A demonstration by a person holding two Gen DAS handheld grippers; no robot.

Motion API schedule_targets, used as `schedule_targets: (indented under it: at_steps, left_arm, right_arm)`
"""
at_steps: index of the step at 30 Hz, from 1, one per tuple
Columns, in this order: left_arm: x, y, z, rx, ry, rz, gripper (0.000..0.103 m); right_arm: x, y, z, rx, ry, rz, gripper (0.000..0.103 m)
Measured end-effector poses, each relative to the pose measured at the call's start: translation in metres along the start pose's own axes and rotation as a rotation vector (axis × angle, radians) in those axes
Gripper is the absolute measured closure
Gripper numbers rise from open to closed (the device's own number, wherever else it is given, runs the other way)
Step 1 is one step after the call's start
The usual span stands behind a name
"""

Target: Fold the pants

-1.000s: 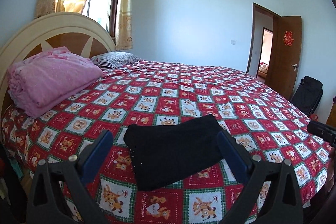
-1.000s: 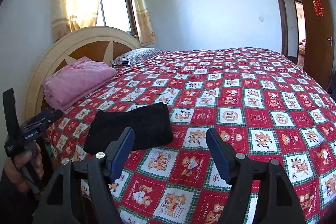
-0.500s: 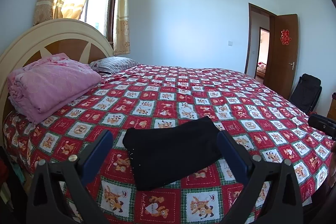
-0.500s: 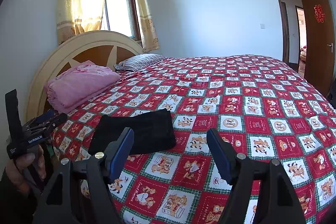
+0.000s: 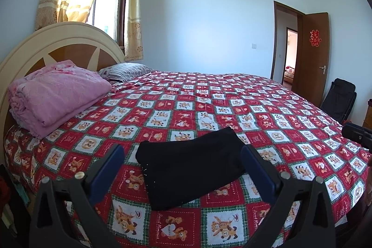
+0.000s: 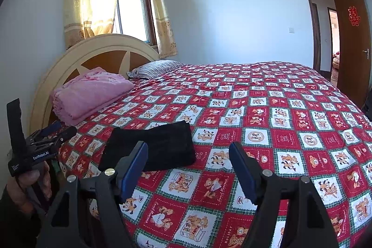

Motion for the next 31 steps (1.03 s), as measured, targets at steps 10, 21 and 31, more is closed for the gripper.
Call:
schedule_targets:
  at_steps: [10,21,31]
  left_arm:
    - [0.003,-0.003,0.005,-0.001,0.023,0.013,0.000]
    - [-0.011,-0.001,0.008,-0.006,-0.043,0.051,0.000]
    - [-0.005,-0.001,0.003,0.002,-0.021,0.014,0.000]
  right_arm:
    - [0.000,0.000,0.000,0.002,-0.003,0.000,0.029]
    - [-0.001,0.004,-0.004,-0.003,-0.022,-0.007,0.029]
    - [-0.005,0.009,-0.010,-0.020,-0.033,-0.008,0.029]
Point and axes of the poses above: each gripper's, at about its wrist camera, not at the fingertips, and y roughly the way its jaws point, x to its right, z to its top, the point moved 8 cm from there along y, roughly the way its jaws point, and after that the axes turned 8 degrees about -z, right-handed, at the moved point
